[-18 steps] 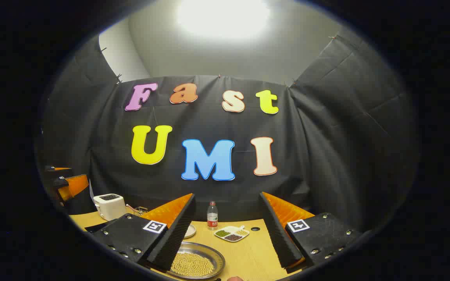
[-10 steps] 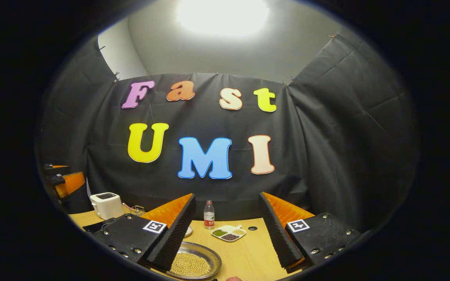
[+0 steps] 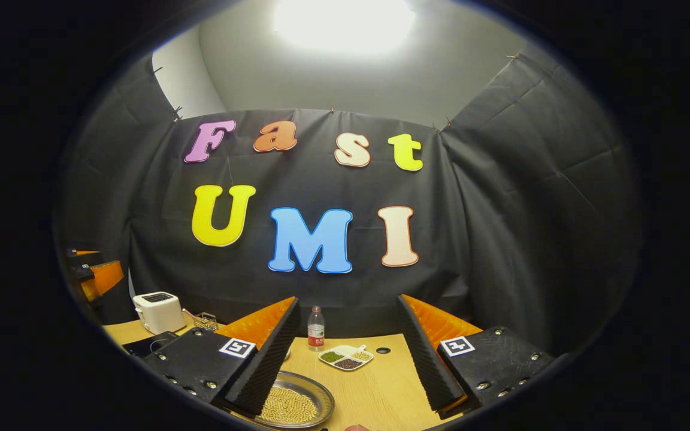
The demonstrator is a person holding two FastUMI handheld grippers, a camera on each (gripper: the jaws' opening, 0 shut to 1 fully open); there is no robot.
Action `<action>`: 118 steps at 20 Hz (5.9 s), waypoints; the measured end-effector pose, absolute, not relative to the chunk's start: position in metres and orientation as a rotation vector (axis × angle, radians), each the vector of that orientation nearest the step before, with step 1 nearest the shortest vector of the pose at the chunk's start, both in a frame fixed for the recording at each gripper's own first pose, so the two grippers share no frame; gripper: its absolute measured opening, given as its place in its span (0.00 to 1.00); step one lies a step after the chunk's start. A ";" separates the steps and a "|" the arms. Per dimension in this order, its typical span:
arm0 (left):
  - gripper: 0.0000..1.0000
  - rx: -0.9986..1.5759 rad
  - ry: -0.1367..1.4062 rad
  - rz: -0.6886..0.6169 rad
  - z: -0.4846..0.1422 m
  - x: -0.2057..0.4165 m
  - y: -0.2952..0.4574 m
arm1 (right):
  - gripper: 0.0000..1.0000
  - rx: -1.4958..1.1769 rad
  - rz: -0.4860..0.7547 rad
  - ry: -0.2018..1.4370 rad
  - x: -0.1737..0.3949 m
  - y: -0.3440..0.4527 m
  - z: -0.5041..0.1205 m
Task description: First push the handle of the pot to place it horizontally, then grasp the pot with both hands and set it on the induction cooktop.
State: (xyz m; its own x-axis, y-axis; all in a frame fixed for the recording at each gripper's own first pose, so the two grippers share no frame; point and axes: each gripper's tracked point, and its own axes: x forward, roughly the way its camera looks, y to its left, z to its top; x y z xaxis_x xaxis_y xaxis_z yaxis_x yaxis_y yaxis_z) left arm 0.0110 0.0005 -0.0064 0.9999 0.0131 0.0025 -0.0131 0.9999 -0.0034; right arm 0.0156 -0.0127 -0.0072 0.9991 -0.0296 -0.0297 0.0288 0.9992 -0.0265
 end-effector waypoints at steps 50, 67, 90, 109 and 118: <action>0.96 -0.014 0.021 -0.024 -0.040 0.018 0.070 | 0.01 -0.153 0.451 0.796 -0.099 0.136 -0.249; 0.97 0.007 0.086 0.020 -0.062 0.046 -0.003 | 0.01 -0.133 0.528 1.017 -0.103 0.078 -0.321; 0.96 0.032 0.159 0.090 -0.094 0.067 -0.049 | 0.01 -0.148 0.389 0.994 0.004 -0.038 -0.342; 0.99 -0.017 0.360 0.015 -0.186 0.087 -0.072 | 0.98 -0.059 0.174 0.708 0.079 -0.061 -0.282; 0.97 -0.076 0.537 -0.092 -0.263 0.102 -0.111 | 0.98 -0.045 0.161 0.722 0.091 -0.060 -0.298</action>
